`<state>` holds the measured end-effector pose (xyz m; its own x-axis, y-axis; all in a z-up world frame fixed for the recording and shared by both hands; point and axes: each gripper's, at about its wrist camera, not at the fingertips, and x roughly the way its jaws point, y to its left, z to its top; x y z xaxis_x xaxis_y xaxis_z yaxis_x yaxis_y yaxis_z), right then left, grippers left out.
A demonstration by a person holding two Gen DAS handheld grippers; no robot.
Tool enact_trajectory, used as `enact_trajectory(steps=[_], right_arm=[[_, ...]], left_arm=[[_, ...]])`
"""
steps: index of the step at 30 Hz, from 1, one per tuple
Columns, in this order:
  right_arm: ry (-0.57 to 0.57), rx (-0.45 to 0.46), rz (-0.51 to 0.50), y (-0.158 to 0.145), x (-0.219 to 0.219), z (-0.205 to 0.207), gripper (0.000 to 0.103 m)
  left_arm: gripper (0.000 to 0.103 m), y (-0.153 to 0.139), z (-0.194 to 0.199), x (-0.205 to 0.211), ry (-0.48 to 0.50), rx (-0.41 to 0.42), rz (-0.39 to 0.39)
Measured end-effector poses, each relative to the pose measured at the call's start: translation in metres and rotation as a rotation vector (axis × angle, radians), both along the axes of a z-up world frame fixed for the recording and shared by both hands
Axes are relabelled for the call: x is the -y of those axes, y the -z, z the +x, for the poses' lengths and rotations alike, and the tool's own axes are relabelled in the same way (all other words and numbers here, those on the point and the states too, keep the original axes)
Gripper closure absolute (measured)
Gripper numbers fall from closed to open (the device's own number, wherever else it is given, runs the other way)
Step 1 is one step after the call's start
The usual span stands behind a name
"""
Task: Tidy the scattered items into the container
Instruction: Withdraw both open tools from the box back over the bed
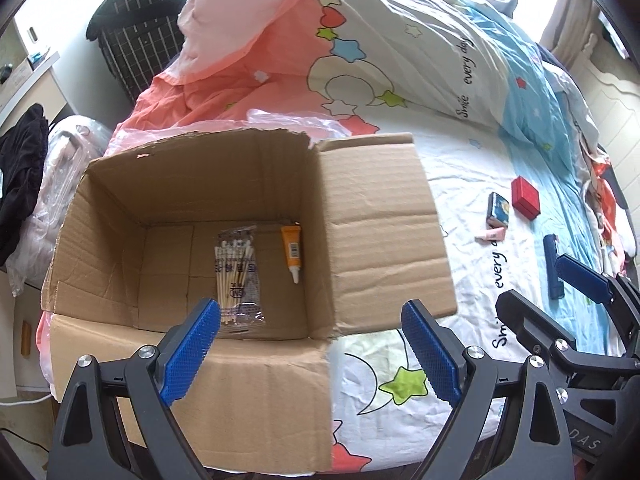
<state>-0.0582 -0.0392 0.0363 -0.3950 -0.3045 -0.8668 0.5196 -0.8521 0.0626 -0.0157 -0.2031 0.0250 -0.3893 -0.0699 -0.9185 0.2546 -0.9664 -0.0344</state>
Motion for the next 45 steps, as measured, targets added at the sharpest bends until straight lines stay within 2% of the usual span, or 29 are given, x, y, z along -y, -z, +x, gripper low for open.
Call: enact_trajectory(steps=[18, 26, 33, 45], right_arm=[[0.117, 0.027, -0.025, 0.003, -0.059, 0.004, 0.023], [0.189, 0.035, -0.042, 0.005, -0.086, 0.001, 0.023], [0.249, 0.038, -0.039, 0.009, -0.115, 0.001, 0.023], [0.363, 0.077, -0.044, 0.025, -0.169, 0.001, 0.023]], left_arm=[[0.009, -0.002, -0.005, -0.053, 0.125, 0.012, 0.018], [0.009, 0.000, -0.010, -0.080, 0.206, 0.024, -0.011], [0.009, 0.006, -0.014, -0.108, 0.239, 0.035, -0.008], [0.009, 0.022, -0.014, -0.168, 0.371, 0.066, -0.016]])
